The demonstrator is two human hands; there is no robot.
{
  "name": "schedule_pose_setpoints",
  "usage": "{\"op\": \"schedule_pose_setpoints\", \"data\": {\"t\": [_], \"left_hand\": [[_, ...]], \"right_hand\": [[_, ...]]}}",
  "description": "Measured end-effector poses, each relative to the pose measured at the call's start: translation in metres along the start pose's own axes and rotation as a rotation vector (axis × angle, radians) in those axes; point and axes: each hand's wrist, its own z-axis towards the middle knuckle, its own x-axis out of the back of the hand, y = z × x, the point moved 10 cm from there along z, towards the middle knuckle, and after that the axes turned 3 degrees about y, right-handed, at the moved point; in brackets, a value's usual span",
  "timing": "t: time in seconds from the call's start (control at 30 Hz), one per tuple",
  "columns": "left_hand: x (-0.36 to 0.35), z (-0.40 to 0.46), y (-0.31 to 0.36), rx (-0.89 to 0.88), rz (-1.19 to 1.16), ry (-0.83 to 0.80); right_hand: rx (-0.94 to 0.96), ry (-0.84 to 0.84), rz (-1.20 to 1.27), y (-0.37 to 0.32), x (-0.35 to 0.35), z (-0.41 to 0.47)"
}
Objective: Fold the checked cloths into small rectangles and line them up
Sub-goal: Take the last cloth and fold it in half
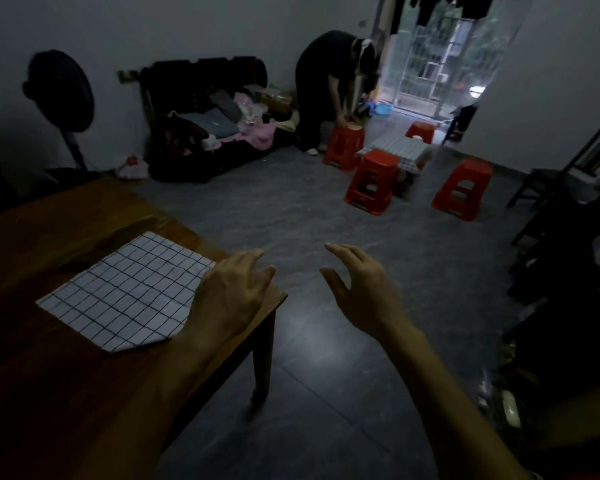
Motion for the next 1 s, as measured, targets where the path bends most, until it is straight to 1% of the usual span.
{"op": "schedule_pose_setpoints", "data": {"t": [0.17,0.37,0.5,0.67,0.83,0.93,1.0], "left_hand": [[-0.017,0.055,0.016,0.099,0.079,0.046],[-0.054,0.128,0.002,0.191,0.099,0.097],[-0.091,0.186,-0.036,0.285,0.037,0.134],[-0.123,0.262,-0.091,0.48,-0.062,0.182],[-0.126,0.322,-0.128,0.565,-0.102,0.235],[-0.118,0.341,-0.152,0.629,-0.079,0.321],[-0.118,0.349,-0.169,0.701,-0.055,0.349]], "right_hand": [[0.082,-0.034,0.099,0.048,0.002,0.068],[0.158,-0.12,0.133,0.097,-0.042,0.151],[0.2,-0.183,0.185,0.117,-0.088,0.216],[0.271,-0.377,0.156,0.131,-0.154,0.288],[0.333,-0.407,0.201,0.13,-0.195,0.38],[0.401,-0.474,0.253,0.119,-0.236,0.415],[0.452,-0.523,0.291,0.11,-0.265,0.434]]}}
